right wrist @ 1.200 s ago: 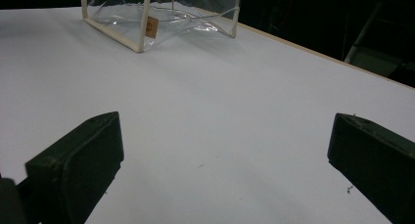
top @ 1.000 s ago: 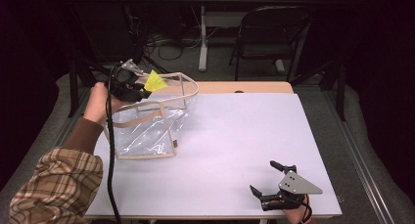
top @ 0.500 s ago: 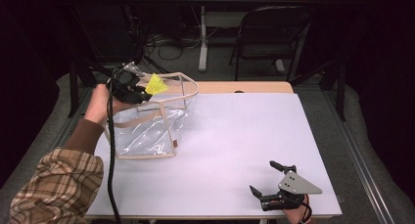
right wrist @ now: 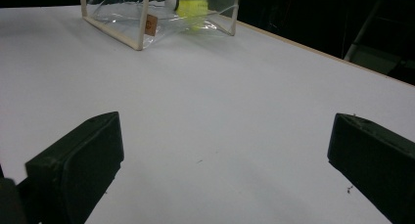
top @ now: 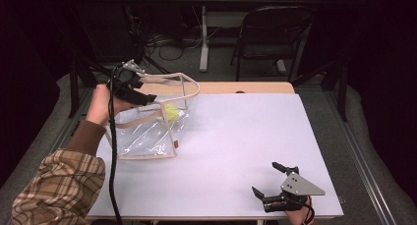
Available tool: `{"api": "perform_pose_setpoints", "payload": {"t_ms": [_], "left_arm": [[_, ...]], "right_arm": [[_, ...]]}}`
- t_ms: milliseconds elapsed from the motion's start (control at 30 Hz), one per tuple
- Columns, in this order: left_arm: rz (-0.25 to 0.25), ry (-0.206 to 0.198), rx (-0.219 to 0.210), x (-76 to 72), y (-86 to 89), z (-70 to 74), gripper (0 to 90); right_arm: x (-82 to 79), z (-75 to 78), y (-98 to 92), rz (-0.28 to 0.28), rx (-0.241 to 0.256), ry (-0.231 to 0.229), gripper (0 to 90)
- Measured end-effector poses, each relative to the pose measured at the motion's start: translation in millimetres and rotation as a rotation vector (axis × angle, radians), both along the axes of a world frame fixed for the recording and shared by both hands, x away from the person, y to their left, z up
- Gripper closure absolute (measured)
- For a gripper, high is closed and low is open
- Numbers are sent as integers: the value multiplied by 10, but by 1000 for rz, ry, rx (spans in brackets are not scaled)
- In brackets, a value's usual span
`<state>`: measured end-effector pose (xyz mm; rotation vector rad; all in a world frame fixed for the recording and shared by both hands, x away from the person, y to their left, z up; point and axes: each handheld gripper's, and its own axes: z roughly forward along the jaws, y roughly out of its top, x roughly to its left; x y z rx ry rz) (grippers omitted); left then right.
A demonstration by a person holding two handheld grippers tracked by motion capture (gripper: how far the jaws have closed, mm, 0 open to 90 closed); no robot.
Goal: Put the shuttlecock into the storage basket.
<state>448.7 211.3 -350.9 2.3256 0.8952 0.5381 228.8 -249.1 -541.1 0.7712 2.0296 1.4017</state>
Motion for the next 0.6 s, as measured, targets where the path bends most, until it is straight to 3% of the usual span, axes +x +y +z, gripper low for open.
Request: {"api": "perform_pose_setpoints", "payload": {"t_ms": [67, 400, 600], "left_arm": [[-3, -11, -6, -26, -4, 18, 167], [16, -85, -44, -188, -32, 90, 77], [19, -142, -52, -346, -79, 25, 35]], "right_arm": [[-7, 1, -4, -5, 4, -1, 0], [31, -2, -3, 0, 15, 6, 0], [74, -6, 32, 19, 13, 12, 0]]}}
